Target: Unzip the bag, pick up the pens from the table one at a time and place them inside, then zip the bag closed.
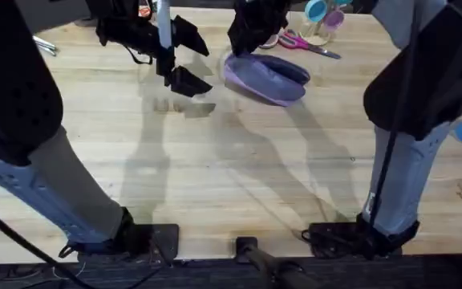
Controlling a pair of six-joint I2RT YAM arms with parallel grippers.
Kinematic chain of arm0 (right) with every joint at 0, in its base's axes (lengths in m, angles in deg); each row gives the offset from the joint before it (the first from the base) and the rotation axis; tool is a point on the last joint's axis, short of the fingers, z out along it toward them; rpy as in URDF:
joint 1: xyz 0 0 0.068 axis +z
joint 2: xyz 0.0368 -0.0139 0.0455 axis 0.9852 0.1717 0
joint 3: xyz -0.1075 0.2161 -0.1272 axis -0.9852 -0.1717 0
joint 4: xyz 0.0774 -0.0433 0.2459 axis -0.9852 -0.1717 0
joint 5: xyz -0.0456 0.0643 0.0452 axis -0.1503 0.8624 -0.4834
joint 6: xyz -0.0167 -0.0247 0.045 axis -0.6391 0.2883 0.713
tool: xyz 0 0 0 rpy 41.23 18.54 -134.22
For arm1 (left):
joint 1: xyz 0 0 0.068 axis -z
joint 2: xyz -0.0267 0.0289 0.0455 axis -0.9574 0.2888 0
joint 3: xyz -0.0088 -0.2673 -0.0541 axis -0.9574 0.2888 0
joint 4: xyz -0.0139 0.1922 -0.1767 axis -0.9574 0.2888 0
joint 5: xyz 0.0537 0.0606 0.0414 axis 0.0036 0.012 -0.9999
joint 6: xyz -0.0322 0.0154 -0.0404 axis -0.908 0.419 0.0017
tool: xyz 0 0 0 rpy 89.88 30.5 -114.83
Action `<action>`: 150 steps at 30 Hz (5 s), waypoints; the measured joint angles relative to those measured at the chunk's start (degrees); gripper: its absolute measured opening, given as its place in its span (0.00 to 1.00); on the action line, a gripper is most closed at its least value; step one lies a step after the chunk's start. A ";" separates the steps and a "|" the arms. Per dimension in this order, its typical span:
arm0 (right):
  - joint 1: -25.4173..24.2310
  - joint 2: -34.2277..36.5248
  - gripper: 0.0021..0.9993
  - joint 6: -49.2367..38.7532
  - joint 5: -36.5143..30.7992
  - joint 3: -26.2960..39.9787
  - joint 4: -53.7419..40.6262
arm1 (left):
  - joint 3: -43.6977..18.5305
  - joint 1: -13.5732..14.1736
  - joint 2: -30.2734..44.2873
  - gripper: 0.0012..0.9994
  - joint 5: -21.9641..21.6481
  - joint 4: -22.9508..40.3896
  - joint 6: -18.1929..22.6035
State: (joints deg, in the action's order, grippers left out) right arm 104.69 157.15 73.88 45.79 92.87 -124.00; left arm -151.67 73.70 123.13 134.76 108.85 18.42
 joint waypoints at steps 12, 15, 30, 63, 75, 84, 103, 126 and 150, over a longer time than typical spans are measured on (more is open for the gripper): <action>-0.06 -4.65 0.03 -0.80 -0.15 0.02 -2.30 | 0.00 0.00 0.00 0.99 0.00 0.02 0.00; 0.00 -4.76 0.03 -0.78 -0.13 0.02 -2.32 | 0.00 0.00 -0.02 0.99 0.00 0.00 0.00; 0.28 -4.76 0.03 -0.80 -0.09 0.02 -2.43 | 0.00 0.00 0.00 0.99 0.00 0.00 0.00; 0.81 -4.76 0.03 -0.80 -0.22 0.04 -2.67 | 0.00 6.81 0.00 0.99 11.10 -11.89 -7.42; 0.81 -4.76 0.03 -0.80 -0.22 0.04 -2.67 | 0.00 8.00 0.00 0.96 10.26 -15.89 -16.35; 1.25 -4.76 0.03 -0.81 0.17 0.03 -3.39 | 0.00 7.92 0.00 0.06 7.56 -16.30 -17.95; 0.90 -4.87 0.03 -0.80 1.49 0.02 -3.94 | -0.33 7.82 0.00 0.04 7.44 -13.01 -18.21; -3.19 -14.90 0.03 -3.12 1.09 1.59 -7.69 | 0.04 7.41 -0.60 0.04 2.22 -8.85 -18.47; -14.73 -14.92 0.03 -7.68 1.07 1.60 -13.51 | 0.04 7.41 -0.59 0.04 1.18 -8.74 -18.47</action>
State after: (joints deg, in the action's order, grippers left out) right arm 89.96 142.24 66.20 46.86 94.47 -137.51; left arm -151.63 81.11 122.54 135.95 100.11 -0.05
